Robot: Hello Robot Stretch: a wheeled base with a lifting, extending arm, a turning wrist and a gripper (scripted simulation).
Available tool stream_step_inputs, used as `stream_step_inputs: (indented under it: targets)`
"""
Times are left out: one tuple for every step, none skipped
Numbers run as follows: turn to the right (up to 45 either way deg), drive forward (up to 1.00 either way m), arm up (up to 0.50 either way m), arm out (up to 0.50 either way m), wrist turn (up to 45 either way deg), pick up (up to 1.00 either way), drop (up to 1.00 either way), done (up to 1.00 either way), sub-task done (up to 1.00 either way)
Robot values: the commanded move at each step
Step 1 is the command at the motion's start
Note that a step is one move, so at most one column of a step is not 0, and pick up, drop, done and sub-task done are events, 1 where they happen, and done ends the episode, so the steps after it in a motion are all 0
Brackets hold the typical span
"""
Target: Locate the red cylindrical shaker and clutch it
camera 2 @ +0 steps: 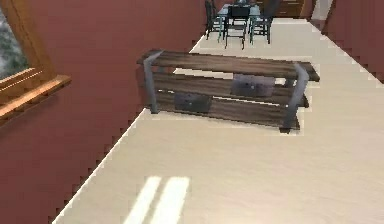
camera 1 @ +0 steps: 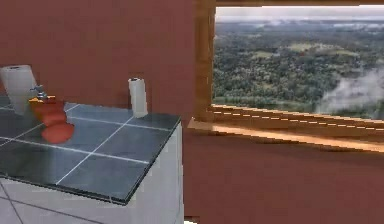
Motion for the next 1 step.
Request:
stream_step_inputs:
  targets:
    - [0.0, 0.05, 0.00, 0.00, 0.0, 0.00, 0.00, 0.00, 0.00]
